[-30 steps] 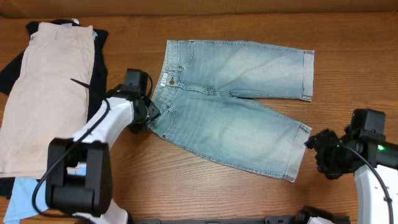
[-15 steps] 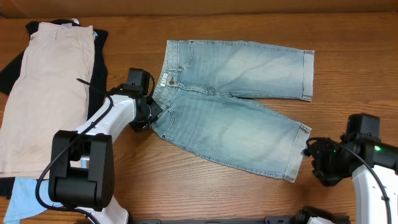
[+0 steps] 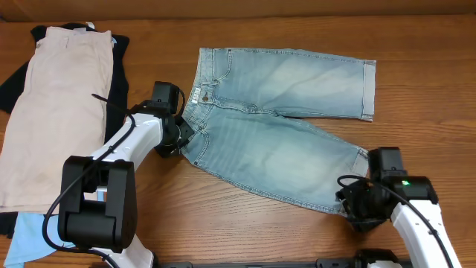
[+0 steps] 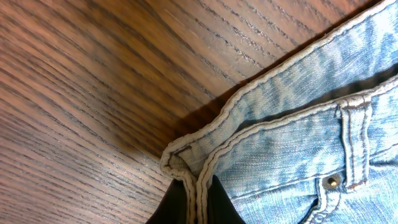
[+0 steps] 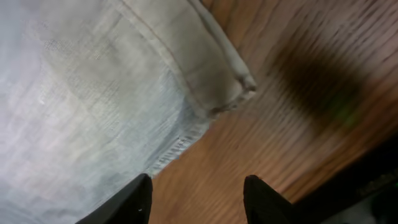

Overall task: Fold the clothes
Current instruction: 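Grasp the left waistband with the left gripper and the right hem with the right gripper, then lift both grippers and fold the lower leg up onto the upper leg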

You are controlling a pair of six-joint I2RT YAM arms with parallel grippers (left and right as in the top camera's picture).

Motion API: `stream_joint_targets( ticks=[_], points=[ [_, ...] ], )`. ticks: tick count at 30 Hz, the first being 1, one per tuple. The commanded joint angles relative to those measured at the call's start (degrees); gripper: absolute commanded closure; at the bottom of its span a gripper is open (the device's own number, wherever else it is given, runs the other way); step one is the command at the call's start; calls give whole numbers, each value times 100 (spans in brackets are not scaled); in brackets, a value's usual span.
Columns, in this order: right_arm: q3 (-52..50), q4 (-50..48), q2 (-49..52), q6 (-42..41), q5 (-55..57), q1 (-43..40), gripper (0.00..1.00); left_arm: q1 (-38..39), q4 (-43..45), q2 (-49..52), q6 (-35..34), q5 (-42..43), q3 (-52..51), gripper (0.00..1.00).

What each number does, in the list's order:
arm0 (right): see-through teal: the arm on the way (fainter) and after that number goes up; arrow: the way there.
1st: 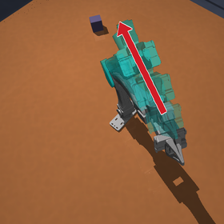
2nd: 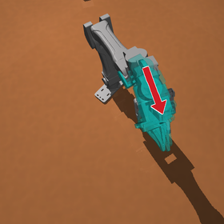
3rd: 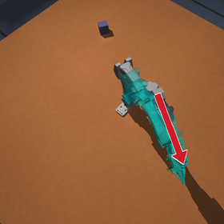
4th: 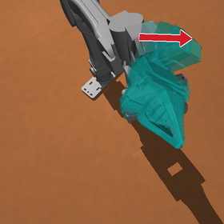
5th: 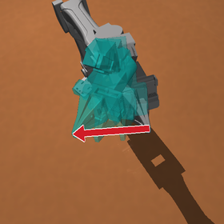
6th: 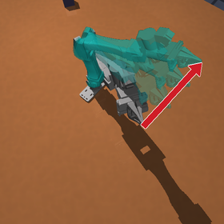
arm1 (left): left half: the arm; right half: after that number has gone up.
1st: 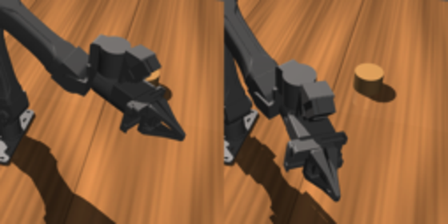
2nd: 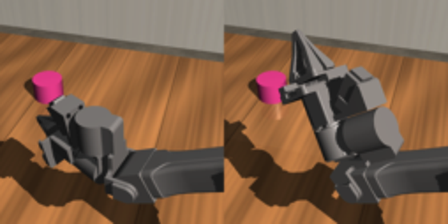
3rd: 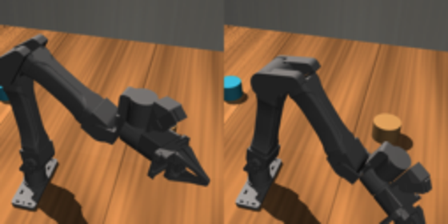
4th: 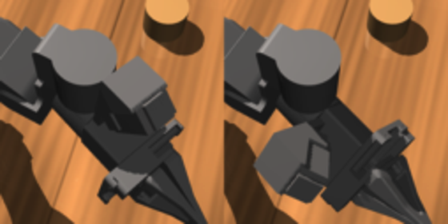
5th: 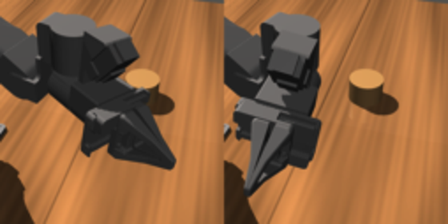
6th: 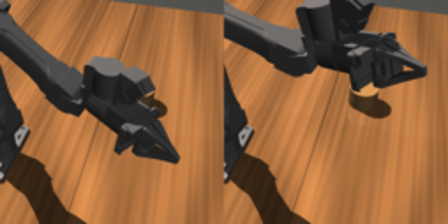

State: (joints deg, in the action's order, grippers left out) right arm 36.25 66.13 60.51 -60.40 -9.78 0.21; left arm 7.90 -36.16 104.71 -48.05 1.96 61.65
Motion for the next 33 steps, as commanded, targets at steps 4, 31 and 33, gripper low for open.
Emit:
stream_joint_targets(
  ticks=[4,31,33],
  points=[
    [-31,-232,258,-909,629,431,49,17,9,293,-120,-85,-146,96],
    [31,-1320,2570,208,848,404,96,-42,-216,260,459,-90,81,96],
    [195,-1281,2557,317,914,334,96,-116,-645,240,798,-83,387,96]
  ],
)
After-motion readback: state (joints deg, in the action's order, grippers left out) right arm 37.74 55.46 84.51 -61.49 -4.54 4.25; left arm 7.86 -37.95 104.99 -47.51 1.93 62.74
